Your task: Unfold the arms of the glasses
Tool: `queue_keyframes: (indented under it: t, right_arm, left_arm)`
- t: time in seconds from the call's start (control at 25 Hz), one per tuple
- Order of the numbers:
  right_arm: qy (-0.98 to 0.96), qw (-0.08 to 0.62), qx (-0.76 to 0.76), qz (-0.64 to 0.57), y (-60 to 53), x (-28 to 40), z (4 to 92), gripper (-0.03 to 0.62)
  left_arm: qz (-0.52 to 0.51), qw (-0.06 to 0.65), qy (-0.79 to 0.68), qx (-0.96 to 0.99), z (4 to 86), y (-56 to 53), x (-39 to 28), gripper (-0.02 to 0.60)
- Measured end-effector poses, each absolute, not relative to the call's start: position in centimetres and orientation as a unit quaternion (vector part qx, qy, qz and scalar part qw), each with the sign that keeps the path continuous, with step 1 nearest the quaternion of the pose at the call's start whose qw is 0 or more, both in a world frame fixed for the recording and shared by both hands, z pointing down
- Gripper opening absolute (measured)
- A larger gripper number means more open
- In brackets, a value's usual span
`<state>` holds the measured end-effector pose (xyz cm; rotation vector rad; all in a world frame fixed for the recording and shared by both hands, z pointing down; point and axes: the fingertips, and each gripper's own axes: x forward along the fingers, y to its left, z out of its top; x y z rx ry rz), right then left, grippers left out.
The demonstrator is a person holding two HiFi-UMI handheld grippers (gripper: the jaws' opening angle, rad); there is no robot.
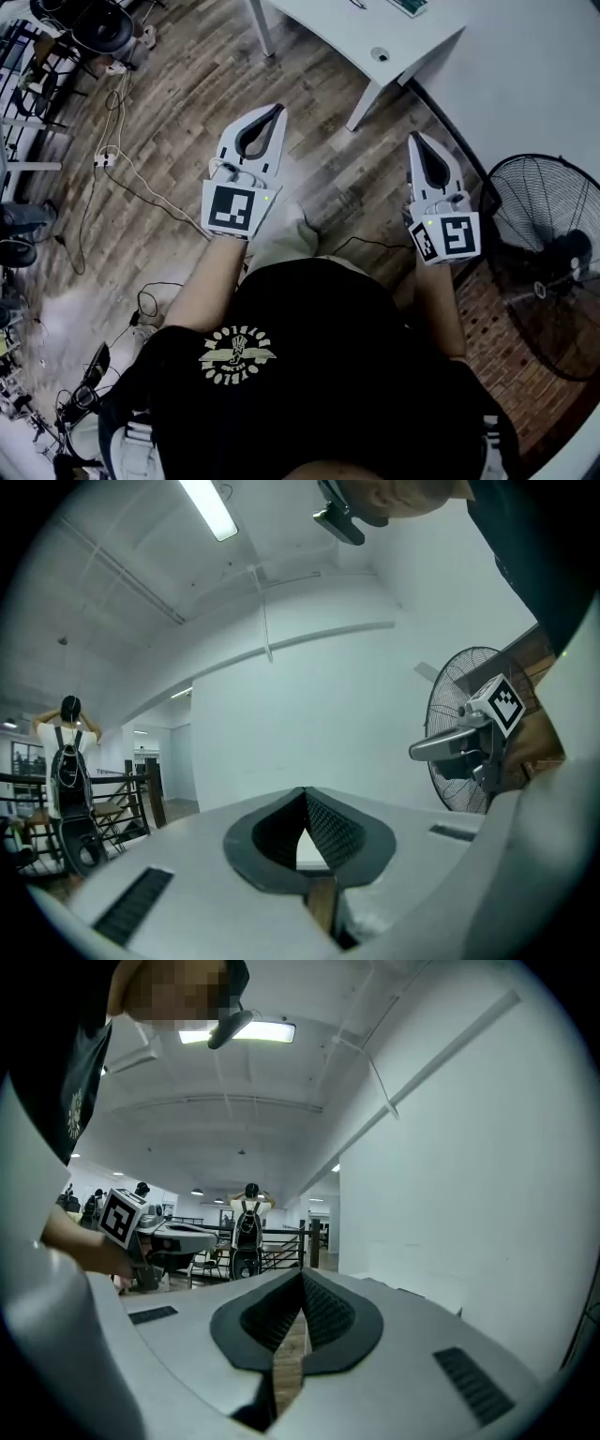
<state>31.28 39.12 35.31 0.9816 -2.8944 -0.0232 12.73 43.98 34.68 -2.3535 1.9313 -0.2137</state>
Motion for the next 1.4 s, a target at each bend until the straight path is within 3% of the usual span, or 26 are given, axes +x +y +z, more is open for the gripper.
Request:
queue_keyframes:
  t: [0.72, 1.4]
  right_arm:
    - [-0.938, 0.073, 0.338, -0.034, 32.2, 22.3, 33.4, -0.002]
    - [-0.927, 0.059, 0.369, -0.013, 26.7, 25.3, 34.7, -0.002]
  left_arm:
    - [-0.045, 0.048, 0.624, -0.778, 32.7, 37.2, 2.9, 0.006]
    - [-0.065, 0.047, 0.594, -0.8, 34.6, 31.0, 4.9, 0.006]
